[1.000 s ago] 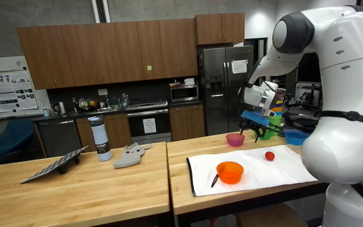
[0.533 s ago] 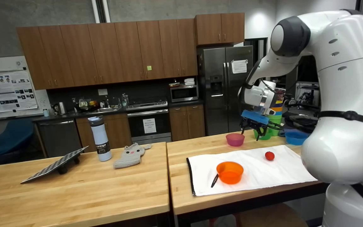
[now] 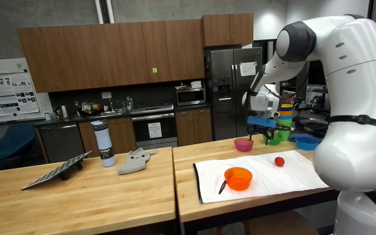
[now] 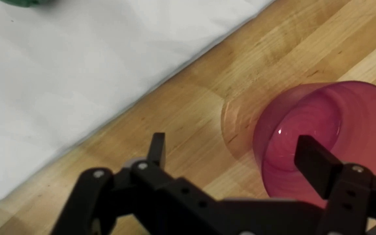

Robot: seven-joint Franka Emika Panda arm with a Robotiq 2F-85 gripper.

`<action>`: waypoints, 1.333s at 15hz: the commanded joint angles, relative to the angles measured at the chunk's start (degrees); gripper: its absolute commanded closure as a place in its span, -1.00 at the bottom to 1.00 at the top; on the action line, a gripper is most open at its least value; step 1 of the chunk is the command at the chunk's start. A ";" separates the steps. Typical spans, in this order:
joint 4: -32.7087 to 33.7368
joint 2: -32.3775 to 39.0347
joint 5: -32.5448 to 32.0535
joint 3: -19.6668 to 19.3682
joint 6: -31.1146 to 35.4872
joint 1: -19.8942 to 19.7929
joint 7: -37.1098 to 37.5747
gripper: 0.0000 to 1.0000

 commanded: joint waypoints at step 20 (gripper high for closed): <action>0.38 2.39 -3.12 -1.64 0.56 1.98 1.66 -1.00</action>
